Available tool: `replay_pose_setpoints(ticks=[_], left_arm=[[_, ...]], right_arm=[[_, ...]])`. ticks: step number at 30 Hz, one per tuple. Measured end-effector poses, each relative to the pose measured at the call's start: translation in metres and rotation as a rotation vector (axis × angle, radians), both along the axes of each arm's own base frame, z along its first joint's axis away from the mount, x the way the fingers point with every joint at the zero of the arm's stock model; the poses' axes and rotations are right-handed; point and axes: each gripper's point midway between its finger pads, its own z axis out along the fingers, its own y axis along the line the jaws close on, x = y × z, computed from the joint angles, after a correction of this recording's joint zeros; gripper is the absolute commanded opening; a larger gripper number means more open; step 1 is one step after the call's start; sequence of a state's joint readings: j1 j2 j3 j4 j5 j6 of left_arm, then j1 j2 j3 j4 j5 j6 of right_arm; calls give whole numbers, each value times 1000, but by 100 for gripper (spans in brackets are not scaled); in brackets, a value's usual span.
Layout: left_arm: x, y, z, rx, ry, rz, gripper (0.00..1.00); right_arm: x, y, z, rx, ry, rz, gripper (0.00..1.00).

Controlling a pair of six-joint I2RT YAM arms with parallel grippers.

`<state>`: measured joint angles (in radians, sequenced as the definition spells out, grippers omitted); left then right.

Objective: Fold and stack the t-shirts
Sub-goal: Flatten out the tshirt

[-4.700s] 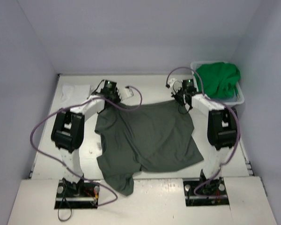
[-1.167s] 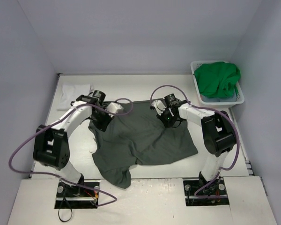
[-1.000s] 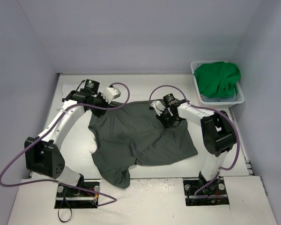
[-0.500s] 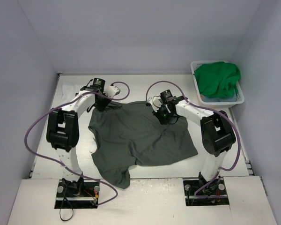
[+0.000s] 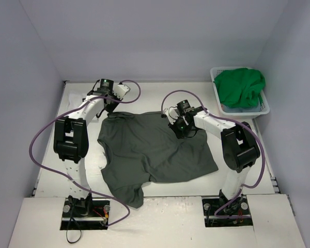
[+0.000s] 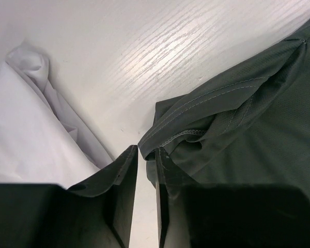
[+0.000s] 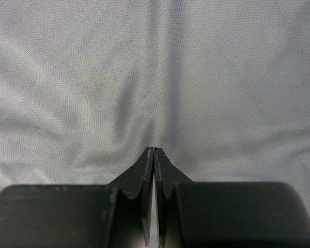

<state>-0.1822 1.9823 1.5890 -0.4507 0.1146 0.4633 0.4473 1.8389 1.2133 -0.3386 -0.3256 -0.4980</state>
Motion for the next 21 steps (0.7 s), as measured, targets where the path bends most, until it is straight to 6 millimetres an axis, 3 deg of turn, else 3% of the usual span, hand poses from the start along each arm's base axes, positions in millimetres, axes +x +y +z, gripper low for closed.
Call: replay_pose_setpoints(ticks=[8,16,17,19,20,21], left_arm=[[2,-4,-11,-15,26,-6,29],[6,-8,-26,-28,53,-12,31],[6,-9,-27,-29,55,-12,30],[7,-9,-29,-33,59,-11,19],[8,-10,-30,-34,61,-10,19],[8,-10,-32,-35,64,-10,11]], right_arm=[[0,1,0,6,-1,1,0],[0,1,-2,6,-2,1,0],[0,1,-2,6,-2,1,0],[0,1,-2,6,-2,1,0],[0,1,-2,7,-3,1,0],[0,1,-2,7,-4,2,0]])
